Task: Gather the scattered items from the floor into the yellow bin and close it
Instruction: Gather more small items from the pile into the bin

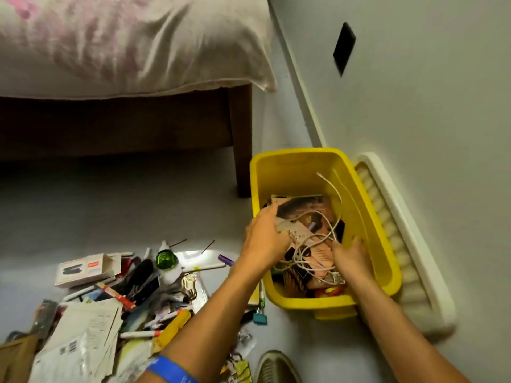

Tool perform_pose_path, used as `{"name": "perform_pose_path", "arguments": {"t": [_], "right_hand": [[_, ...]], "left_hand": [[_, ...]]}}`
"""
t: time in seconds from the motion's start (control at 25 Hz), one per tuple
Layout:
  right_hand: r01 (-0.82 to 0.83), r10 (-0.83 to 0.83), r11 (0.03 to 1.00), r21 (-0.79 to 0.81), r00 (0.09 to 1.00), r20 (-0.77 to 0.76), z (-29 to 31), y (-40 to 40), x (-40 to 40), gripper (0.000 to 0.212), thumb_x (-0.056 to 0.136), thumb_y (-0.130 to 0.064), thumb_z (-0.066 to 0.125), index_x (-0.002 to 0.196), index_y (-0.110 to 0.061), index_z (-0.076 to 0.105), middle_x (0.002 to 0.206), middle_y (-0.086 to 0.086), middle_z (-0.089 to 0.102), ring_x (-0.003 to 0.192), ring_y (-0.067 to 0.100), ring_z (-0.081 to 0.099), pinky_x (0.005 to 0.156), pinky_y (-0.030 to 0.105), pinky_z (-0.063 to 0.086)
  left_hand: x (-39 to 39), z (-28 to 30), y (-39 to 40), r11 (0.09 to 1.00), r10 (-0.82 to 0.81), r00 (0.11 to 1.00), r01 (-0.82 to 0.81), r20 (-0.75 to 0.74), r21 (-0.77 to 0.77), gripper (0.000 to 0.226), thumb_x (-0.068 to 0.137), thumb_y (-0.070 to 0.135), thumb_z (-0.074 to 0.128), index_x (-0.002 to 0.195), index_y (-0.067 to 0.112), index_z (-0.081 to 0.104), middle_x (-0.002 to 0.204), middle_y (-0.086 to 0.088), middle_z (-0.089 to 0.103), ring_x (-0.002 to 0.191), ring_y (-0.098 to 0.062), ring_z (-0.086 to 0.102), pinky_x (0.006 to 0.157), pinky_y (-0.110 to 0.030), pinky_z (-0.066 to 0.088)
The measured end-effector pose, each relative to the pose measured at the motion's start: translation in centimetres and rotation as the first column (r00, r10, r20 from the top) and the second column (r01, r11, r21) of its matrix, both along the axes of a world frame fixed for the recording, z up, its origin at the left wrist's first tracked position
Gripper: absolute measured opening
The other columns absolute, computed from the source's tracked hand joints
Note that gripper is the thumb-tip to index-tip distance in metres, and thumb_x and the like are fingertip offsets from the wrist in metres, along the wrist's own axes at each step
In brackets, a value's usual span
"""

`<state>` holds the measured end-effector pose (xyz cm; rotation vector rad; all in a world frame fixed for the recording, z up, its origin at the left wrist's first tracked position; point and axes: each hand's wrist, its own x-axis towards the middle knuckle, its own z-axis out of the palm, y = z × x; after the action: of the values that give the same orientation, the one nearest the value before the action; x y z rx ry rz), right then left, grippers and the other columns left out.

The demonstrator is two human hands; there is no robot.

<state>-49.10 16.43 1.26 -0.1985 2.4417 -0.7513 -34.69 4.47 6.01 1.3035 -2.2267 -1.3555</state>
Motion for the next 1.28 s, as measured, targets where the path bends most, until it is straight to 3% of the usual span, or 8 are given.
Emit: {"name": "perform_pose_path", "arguments": {"t": [0.12, 0.28, 0.4, 0.52, 0.72, 0.88, 1.04, 1.28], "right_hand": [[-0.301, 0.287, 0.952, -0.048, 0.937, -0.197, 0.3, -0.8, 2.1, 0.050, 0.097, -0.027, 0.054, 0.143, -0.013, 0.042, 0.145, 0.010, 0.047, 0.129, 0.031, 0.047, 0.104, 0.044, 0.042], [-0.637, 0.492, 0.758, -0.140, 0.699, -0.519, 3.7, -3.6, 8.6, 0.027, 0.093, -0.011, 0.055, 0.118, -0.006, 0.062, 0.124, 0.013, 0.062, 0.113, 0.030, 0.055, 0.096, 0.036, 0.040], [-0.829, 0.628, 0.536, -0.158, 0.517, -0.582, 4.1, -4.4, 15.9, 0.024, 0.091, -0.006, 0.055, 0.111, -0.008, 0.067, 0.120, 0.008, 0.065, 0.110, 0.025, 0.057, 0.094, 0.027, 0.040], [-0.935, 0.804, 0.341, -0.097, 0.344, -0.485, 1.0, -3.6, 21.2, 0.024, 0.089, -0.006, 0.057, 0.109, -0.011, 0.068, 0.117, 0.006, 0.067, 0.106, 0.026, 0.059, 0.091, 0.034, 0.046], [-0.882, 0.873, 0.468, 0.055, 0.452, -0.182, -5.5, -2.4, 21.8, 0.027, 0.092, -0.022, 0.055, 0.118, -0.020, 0.060, 0.119, 0.004, 0.066, 0.100, 0.022, 0.062, 0.084, 0.034, 0.050], [-0.946, 0.955, 0.292, 0.139, 0.282, -0.086, -9.2, -2.9, 24.7, 0.036, 0.088, -0.032, 0.061, 0.122, -0.023, 0.053, 0.118, 0.002, 0.061, 0.099, 0.024, 0.060, 0.079, 0.034, 0.050], [-0.954, 0.964, 0.266, 0.137, 0.263, -0.041, -11.1, -3.2, 25.9, 0.034, 0.087, -0.021, 0.065, 0.117, -0.023, 0.049, 0.115, 0.002, 0.057, 0.098, 0.024, 0.059, 0.082, 0.041, 0.052], [-0.843, 0.842, 0.527, -0.110, 0.535, -0.063, -11.3, -2.6, 24.4, 0.014, 0.095, -0.011, 0.054, 0.100, -0.021, 0.061, 0.094, 0.001, 0.068, 0.071, 0.007, 0.059, 0.056, 0.015, 0.041]], "left_hand": [[2.4, -0.4, 0.4, 0.999, 0.001, 0.995, 0.004, -0.099, 0.052, 0.051, 0.086, 0.016, 0.058, 0.136, 0.026, 0.055, 0.128, -0.001, 0.064, 0.114, -0.019, 0.060, 0.096, -0.039, 0.052], [9.0, -1.3, 0.5, 0.959, 0.267, 0.952, -0.247, -0.146, 0.140, 0.044, 0.092, 0.014, 0.054, 0.135, 0.020, 0.057, 0.131, -0.002, 0.062, 0.110, -0.011, 0.057, 0.096, -0.034, 0.051], [16.4, -3.7, 0.9, 0.892, 0.408, 0.913, -0.402, 0.014, 0.206, 0.039, 0.094, 0.011, 0.055, 0.131, 0.018, 0.059, 0.126, -0.005, 0.064, 0.107, -0.014, 0.060, 0.092, -0.030, 0.049], [23.4, -7.0, 2.9, 0.881, 0.379, 0.896, -0.425, 0.230, 0.207, 0.035, 0.091, 0.016, 0.059, 0.124, 0.022, 0.064, 0.121, -0.004, 0.068, 0.107, -0.021, 0.063, 0.094, -0.037, 0.051], [28.5, -10.6, 4.3, 0.885, 0.463, 0.794, -0.434, 0.393, -0.166, 0.027, 0.087, 0.019, 0.057, 0.112, 0.025, 0.067, 0.112, -0.003, 0.069, 0.098, -0.025, 0.061, 0.081, -0.036, 0.050], [30.9, -13.5, 5.0, 0.962, 0.257, 0.798, -0.158, 0.545, -0.222, 0.036, 0.089, 0.018, 0.058, 0.124, 0.022, 0.058, 0.130, -0.002, 0.049, 0.107, -0.024, 0.048, 0.088, -0.037, 0.045], [30.4, -14.6, 4.3, 0.978, 0.167, 0.792, -0.055, 0.587, -0.203, 0.040, 0.086, 0.017, 0.058, 0.125, 0.020, 0.055, 0.133, -0.003, 0.048, 0.113, -0.024, 0.045, 0.090, -0.035, 0.044], [29.9, -14.0, 3.4, 0.972, 0.157, 0.771, -0.011, 0.617, -0.233, 0.019, 0.086, 0.025, 0.050, 0.099, 0.019, 0.063, 0.101, 0.001, 0.064, 0.104, -0.021, 0.046, 0.082, -0.033, 0.033]]}}
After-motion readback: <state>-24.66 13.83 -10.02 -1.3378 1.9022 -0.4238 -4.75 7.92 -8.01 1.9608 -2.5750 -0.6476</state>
